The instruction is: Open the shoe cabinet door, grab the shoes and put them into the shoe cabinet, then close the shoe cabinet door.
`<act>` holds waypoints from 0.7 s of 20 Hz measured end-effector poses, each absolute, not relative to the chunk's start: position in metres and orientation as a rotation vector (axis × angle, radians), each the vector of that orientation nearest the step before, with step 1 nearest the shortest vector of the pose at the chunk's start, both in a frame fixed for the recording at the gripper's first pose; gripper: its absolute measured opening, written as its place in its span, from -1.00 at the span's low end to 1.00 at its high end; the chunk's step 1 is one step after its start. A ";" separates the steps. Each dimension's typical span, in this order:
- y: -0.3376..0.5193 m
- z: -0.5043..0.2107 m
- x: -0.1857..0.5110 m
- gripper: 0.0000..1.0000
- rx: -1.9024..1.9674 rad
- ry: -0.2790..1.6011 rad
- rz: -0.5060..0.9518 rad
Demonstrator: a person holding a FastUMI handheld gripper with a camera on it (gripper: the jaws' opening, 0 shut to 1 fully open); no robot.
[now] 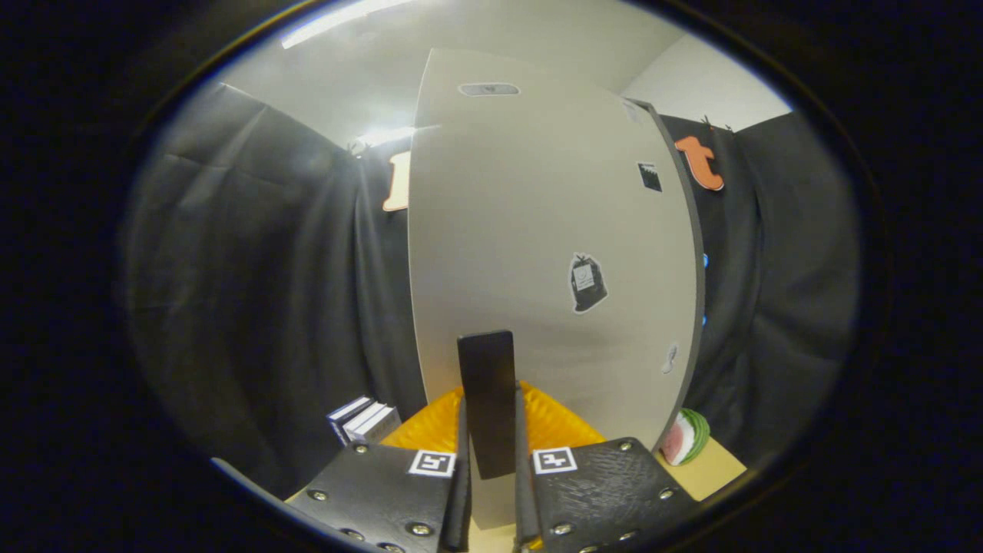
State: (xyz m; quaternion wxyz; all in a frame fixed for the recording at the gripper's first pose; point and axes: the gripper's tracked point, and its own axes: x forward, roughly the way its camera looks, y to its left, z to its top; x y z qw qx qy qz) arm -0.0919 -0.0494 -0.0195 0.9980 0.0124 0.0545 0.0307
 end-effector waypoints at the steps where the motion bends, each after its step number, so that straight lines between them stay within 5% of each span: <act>1: -0.055 -0.018 -0.100 -0.55 0.022 0.108 0.063; 14: -0.150 -0.006 -0.175 -0.57 0.012 0.106 -0.033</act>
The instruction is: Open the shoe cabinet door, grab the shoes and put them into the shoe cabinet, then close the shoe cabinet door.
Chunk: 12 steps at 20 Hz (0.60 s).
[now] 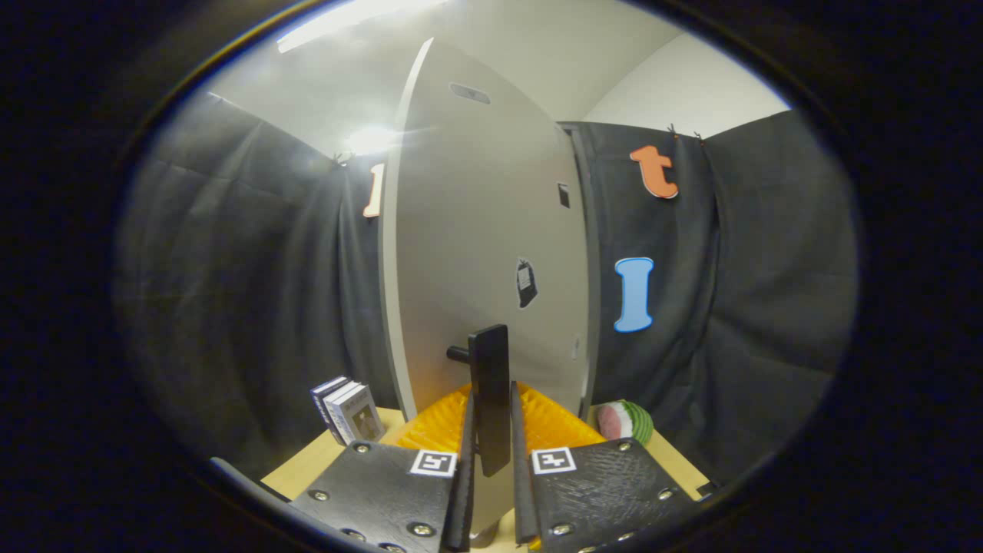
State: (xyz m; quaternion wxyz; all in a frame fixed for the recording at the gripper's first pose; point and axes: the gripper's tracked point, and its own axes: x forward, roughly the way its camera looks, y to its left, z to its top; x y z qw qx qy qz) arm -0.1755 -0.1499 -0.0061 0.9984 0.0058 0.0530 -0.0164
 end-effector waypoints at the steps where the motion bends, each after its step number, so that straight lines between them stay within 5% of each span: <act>1: -0.158 -0.005 -0.180 -0.57 0.012 0.106 -0.049; 12: -0.230 0.006 -0.209 -0.61 0.007 0.071 -0.221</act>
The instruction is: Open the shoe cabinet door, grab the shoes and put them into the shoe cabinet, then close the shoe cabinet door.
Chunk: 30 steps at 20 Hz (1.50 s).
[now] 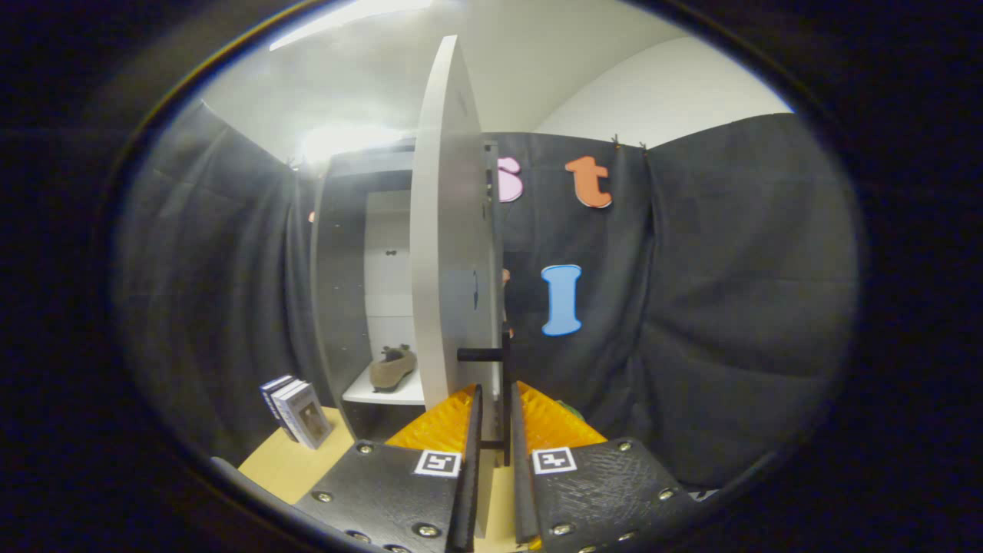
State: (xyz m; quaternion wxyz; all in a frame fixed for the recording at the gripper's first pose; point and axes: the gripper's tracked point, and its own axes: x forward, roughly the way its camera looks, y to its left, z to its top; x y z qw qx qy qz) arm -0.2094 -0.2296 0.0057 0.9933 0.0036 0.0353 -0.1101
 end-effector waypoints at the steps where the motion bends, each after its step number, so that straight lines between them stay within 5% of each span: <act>1: -0.234 0.006 -0.212 -0.66 0.011 0.066 -0.248; 8: -0.269 0.017 -0.224 -0.75 0.028 0.029 -0.325; 17: -0.226 0.006 -0.230 -0.75 0.008 0.033 -0.188; 30: -0.101 -0.219 -0.188 -0.55 0.073 0.353 0.018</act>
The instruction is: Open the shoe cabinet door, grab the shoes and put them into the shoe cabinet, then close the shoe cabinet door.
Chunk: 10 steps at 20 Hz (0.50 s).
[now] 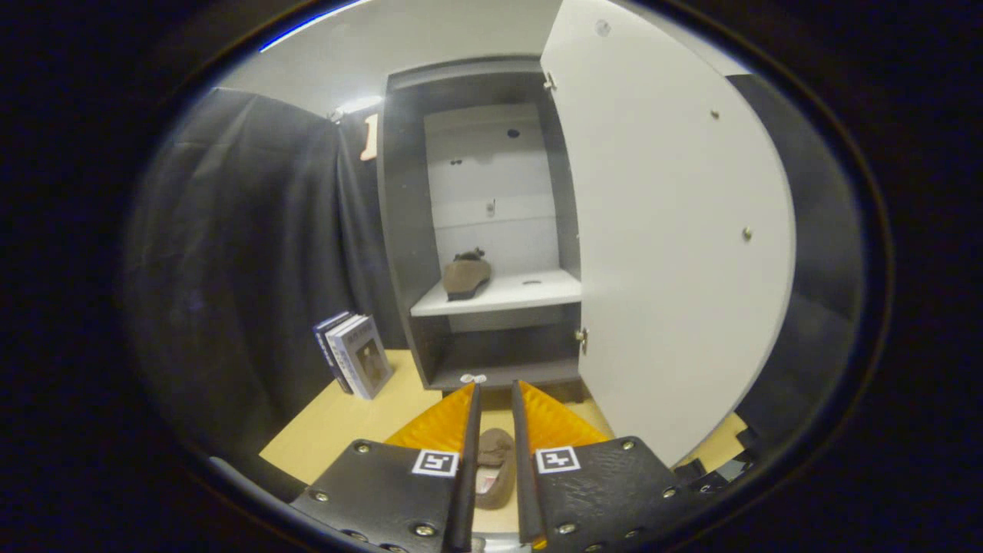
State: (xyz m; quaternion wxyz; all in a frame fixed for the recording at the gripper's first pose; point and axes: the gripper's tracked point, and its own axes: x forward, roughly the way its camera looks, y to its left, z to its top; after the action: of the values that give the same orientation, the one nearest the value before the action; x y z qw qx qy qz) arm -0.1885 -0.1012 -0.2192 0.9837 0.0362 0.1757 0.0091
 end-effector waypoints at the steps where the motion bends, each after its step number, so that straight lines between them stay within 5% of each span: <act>1: -0.095 -0.240 -0.187 -0.55 0.071 0.376 0.018; 10: -0.044 -0.416 -0.162 -0.55 0.025 0.586 0.009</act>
State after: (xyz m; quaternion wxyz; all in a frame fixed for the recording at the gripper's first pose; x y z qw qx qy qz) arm -0.1623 -0.0444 -0.4160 0.9573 0.0122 0.2887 0.0045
